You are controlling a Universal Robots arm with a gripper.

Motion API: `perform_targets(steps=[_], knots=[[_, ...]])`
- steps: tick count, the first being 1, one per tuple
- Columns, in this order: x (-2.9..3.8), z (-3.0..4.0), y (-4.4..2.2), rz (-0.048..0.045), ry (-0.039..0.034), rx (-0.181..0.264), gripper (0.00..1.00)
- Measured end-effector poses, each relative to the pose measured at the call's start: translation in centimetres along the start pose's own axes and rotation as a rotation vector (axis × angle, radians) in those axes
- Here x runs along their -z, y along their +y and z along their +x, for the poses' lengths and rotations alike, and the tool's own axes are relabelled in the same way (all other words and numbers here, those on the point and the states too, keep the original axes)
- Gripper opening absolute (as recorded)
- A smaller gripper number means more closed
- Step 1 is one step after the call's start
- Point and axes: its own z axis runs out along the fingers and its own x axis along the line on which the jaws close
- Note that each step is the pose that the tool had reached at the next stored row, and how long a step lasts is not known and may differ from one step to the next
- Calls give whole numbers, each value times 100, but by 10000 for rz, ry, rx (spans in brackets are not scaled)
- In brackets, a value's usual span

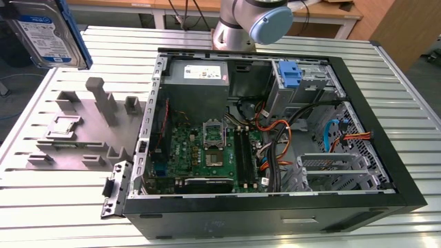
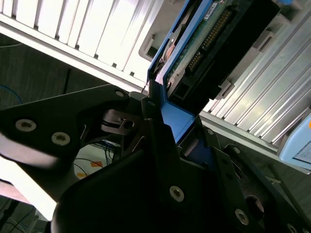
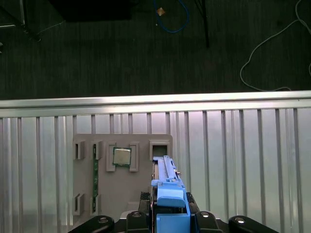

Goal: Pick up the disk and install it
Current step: 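Pick up the disk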

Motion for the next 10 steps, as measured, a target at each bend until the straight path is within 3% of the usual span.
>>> perform_targets(steps=[10], knots=[[39, -1, 0, -5, 0, -1, 36]])
